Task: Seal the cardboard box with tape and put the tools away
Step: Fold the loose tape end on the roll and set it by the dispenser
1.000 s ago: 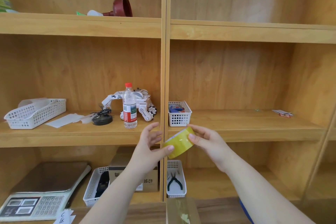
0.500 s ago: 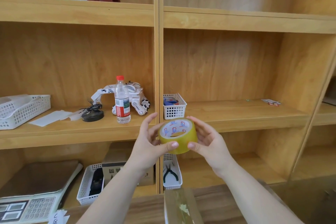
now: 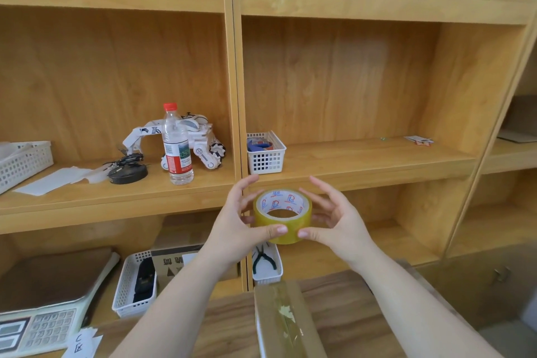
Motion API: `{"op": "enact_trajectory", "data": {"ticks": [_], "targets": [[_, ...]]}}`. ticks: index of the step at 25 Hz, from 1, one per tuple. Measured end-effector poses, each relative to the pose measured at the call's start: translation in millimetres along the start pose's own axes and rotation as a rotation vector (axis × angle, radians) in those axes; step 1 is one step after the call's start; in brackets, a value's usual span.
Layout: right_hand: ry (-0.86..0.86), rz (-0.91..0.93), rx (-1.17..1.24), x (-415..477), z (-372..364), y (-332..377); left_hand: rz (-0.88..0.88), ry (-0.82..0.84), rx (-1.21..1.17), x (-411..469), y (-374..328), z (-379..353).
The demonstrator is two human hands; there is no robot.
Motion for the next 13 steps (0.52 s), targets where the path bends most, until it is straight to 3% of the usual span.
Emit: {"op": "enact_trajectory", "data": {"ticks": [13], "targets": [[0.003,-0.097,-0.105,-15,97,-53,0.083,0.135,0.066,33,29,-111]]}}
Point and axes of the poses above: each hand's wrist, its own x-axis towards the middle knuckle, its own z-axis out of the back of the hand, y = z × x, the point moved 7 cm from there along x, towards the middle knuckle, and after that the axes turned 5 degrees about x, right-handed, at the moved point
